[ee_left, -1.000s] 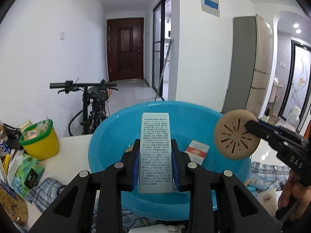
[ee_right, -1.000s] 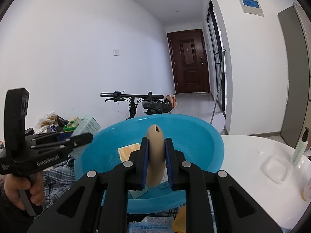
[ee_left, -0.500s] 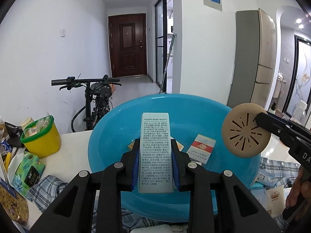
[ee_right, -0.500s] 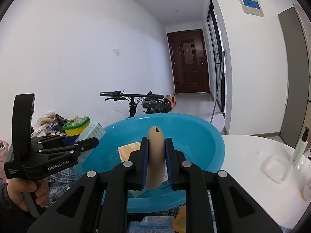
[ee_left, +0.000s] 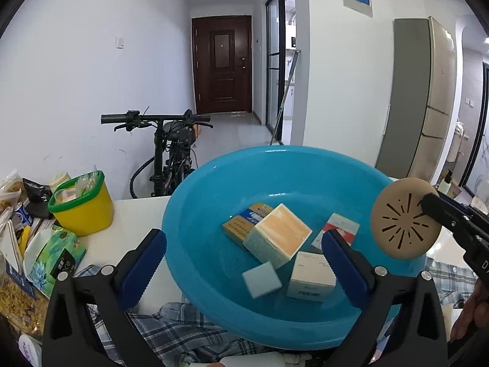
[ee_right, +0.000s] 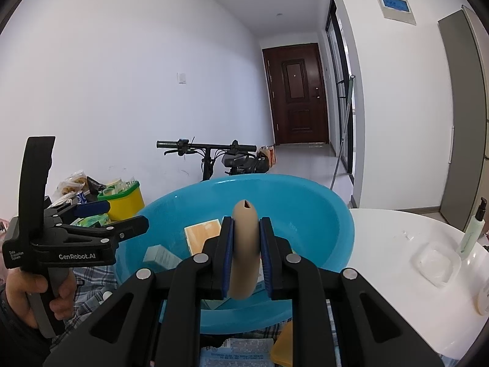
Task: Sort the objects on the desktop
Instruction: 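Open the left gripper to drop the pale blue box into the basin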
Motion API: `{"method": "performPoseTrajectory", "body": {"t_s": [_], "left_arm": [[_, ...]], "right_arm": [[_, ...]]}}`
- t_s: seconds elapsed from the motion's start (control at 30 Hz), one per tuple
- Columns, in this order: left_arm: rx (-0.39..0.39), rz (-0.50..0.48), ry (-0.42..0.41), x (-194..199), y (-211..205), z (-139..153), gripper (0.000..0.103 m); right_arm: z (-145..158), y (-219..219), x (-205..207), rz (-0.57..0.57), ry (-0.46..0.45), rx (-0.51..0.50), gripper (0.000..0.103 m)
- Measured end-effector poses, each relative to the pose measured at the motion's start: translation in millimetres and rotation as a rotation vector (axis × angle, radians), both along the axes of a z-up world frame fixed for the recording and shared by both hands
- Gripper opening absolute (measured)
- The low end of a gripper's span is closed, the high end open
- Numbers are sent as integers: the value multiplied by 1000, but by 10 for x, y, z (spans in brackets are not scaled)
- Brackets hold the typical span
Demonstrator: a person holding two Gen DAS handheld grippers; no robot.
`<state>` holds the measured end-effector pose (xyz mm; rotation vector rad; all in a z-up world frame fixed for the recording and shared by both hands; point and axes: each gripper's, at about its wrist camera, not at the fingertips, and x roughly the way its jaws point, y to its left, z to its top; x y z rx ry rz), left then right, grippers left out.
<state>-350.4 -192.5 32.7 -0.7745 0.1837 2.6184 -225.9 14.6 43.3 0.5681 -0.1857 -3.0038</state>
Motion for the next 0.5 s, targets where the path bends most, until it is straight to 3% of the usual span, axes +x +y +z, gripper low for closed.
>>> {"method": "performPoseTrajectory", "body": {"t_s": [0.5], "left_arm": [[-5, -20, 24, 162, -33, 122, 103]], "right_arm": [[-71, -27, -55, 18, -26, 8, 16]]}}
